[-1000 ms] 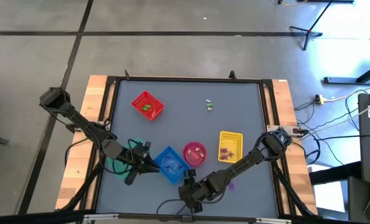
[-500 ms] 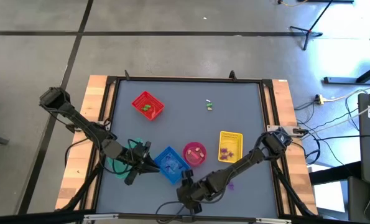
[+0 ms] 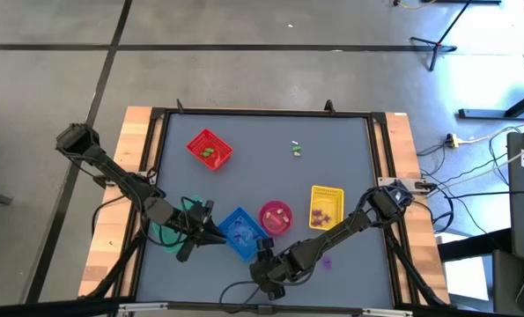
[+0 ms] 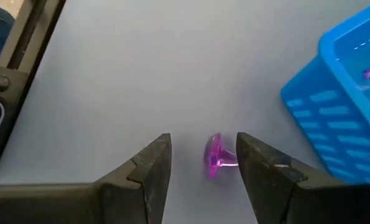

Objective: Sort Halloween decoration
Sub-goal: Put the violet witch hat toy into the blue bin

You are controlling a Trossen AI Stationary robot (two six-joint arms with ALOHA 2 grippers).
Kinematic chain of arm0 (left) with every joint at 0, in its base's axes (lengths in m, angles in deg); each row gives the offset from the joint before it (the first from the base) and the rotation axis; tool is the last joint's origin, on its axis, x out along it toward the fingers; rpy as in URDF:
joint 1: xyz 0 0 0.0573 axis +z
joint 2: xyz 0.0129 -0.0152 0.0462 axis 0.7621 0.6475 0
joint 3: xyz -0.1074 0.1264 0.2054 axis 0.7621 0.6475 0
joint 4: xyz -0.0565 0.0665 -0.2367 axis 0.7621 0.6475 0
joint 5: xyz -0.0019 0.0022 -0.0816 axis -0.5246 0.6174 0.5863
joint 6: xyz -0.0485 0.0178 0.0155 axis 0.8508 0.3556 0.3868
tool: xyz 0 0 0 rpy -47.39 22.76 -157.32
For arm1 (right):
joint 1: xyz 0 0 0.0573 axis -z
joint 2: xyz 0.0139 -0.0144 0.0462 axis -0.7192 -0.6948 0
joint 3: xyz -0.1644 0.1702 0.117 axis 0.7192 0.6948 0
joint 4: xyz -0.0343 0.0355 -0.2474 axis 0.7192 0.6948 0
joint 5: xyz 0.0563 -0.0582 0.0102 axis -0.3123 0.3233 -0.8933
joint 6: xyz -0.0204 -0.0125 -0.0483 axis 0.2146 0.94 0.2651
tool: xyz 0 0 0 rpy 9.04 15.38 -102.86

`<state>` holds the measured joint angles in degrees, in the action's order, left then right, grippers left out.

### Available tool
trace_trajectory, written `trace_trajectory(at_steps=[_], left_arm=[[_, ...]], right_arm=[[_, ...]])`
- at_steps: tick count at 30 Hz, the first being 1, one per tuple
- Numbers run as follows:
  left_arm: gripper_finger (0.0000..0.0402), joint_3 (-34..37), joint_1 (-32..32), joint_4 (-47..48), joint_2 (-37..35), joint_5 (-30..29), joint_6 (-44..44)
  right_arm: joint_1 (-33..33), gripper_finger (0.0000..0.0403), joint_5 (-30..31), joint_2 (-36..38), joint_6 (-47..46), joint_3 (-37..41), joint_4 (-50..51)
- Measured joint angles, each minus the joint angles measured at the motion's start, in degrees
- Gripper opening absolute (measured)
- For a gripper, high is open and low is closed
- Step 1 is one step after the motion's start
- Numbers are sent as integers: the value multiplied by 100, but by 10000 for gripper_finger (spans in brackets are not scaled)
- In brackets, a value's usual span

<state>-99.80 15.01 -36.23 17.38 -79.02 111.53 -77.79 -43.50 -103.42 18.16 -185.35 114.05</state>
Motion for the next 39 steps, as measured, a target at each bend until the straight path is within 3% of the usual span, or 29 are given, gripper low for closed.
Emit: trace_trajectory(at_steps=[12, 24, 39], left_arm=[[56, 4, 0, -3, -2, 4, 4], [56, 4, 0, -4, -2, 4, 11], [56, 4, -2, -2, -2, 4, 11]], right_arm=[[8, 176, -143, -69, -30, -2, -12], [43, 88, -394, -69, -258, -11, 122], [43, 43, -394, -67, -256, -9, 128]])
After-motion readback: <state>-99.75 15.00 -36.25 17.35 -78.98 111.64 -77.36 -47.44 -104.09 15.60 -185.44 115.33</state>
